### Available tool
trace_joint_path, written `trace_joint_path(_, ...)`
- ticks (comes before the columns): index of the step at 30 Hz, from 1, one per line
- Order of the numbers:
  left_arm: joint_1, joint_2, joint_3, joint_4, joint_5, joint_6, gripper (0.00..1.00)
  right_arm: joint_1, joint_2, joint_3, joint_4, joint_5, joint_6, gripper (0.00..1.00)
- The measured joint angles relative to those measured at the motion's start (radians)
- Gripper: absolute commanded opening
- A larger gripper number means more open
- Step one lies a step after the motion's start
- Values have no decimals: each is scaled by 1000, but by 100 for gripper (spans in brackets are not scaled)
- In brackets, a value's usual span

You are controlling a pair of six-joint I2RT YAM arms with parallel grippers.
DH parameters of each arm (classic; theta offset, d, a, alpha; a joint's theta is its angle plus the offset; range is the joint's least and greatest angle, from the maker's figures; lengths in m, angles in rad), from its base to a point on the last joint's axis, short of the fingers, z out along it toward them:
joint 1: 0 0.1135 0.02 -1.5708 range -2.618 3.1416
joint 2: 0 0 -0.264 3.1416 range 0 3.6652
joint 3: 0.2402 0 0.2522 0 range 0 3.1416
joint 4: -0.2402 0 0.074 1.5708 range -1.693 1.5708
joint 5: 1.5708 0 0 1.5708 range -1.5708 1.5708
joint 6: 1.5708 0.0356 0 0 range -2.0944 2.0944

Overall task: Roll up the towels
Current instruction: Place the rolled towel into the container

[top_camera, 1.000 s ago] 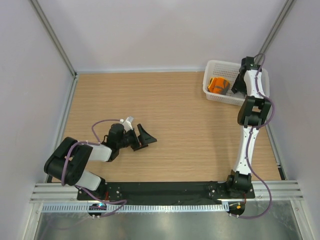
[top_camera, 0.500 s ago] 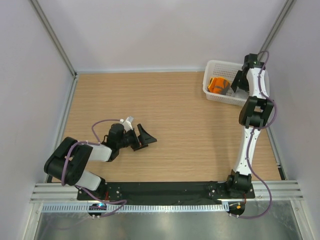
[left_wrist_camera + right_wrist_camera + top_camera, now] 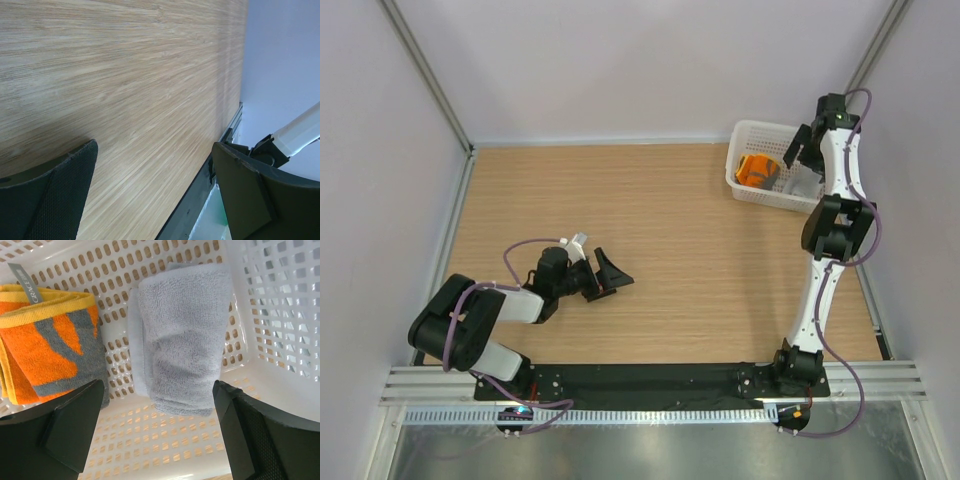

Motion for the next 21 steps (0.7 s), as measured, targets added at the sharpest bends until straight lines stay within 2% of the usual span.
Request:
trace_joint_path(9, 0, 0, 0, 0, 0, 0, 97, 1, -140, -169, 56, -43, 23, 98)
trace_joint_path(17, -1, -21, 3, -34, -10, 1, 97, 28, -482, -439, 154, -50, 42, 98)
trace_joint_path(21, 0, -102, 17, -167, -44, 21, 97, 66, -601, -546, 189, -53, 54, 98)
